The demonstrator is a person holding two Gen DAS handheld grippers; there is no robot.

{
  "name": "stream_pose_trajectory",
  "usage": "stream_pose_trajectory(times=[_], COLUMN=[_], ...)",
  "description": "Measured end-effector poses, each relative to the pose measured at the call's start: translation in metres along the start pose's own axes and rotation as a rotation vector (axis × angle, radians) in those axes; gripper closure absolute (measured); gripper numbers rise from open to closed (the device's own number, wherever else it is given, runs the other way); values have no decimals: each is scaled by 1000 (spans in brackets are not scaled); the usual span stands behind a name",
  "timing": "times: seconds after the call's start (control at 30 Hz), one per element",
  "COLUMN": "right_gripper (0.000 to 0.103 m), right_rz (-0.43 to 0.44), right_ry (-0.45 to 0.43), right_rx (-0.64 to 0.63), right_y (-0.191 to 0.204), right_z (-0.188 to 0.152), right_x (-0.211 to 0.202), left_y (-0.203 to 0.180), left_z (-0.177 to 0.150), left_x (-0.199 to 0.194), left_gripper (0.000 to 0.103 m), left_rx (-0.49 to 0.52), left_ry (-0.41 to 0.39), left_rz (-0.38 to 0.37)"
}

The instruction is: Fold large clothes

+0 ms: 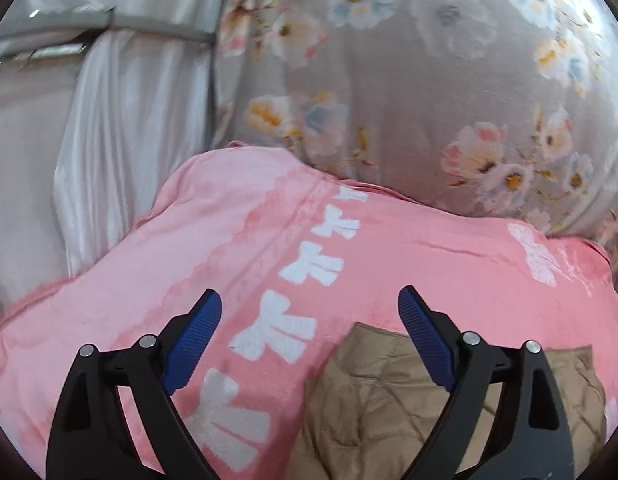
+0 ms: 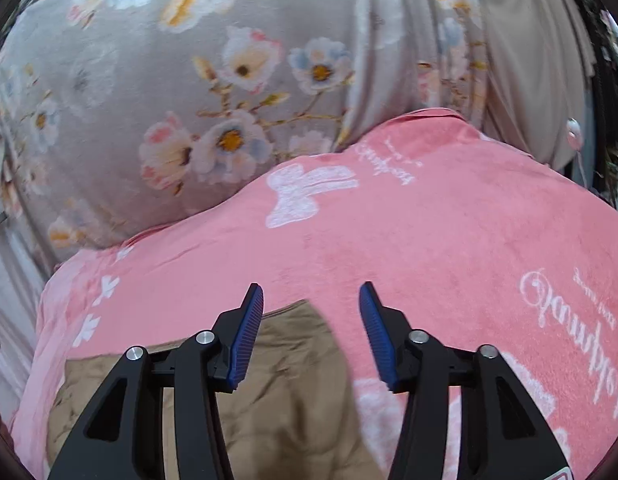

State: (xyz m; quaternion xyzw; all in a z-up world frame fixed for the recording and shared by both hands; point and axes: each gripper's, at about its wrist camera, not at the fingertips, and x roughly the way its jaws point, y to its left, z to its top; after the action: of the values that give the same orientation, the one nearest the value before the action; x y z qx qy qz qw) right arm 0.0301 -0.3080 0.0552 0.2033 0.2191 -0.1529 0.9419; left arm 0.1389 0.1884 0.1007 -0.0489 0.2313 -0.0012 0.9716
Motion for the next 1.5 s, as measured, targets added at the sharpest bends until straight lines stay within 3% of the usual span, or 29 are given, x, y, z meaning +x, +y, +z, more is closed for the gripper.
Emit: stream_pose_trajectory(times=[0.07, 0.2, 0.33, 0.53, 0.7, 1.0, 1.5], right_gripper=[73, 84, 87, 89, 92, 92, 92], right_rz=[59, 184, 137, 102, 126, 102, 105], right_ry=[53, 184, 188, 300, 330, 297, 300], right_rx=[-47, -197, -389, -380, -320, -339, -334], right_y=[28, 112, 164, 160, 146, 148, 147], right_z=[-7, -34, -56, -72, -83, -98, -100], right_x=[4, 31, 50, 99, 119, 127, 131], left_y=[-23, -106, -163, -180, -176, -186, -192], left_z=[5, -13, -46, -75, -90, -105, -112], left_x=[-4, 22, 62, 113, 128, 134, 139], left_gripper=[24, 41, 60, 60, 59, 59, 59], left_rx=[24, 124, 187, 164, 143, 202, 224], left_ry=[38, 193, 302, 391, 382, 319, 301], left_rz=[-66, -197, -212, -168, -154, -85, -50])
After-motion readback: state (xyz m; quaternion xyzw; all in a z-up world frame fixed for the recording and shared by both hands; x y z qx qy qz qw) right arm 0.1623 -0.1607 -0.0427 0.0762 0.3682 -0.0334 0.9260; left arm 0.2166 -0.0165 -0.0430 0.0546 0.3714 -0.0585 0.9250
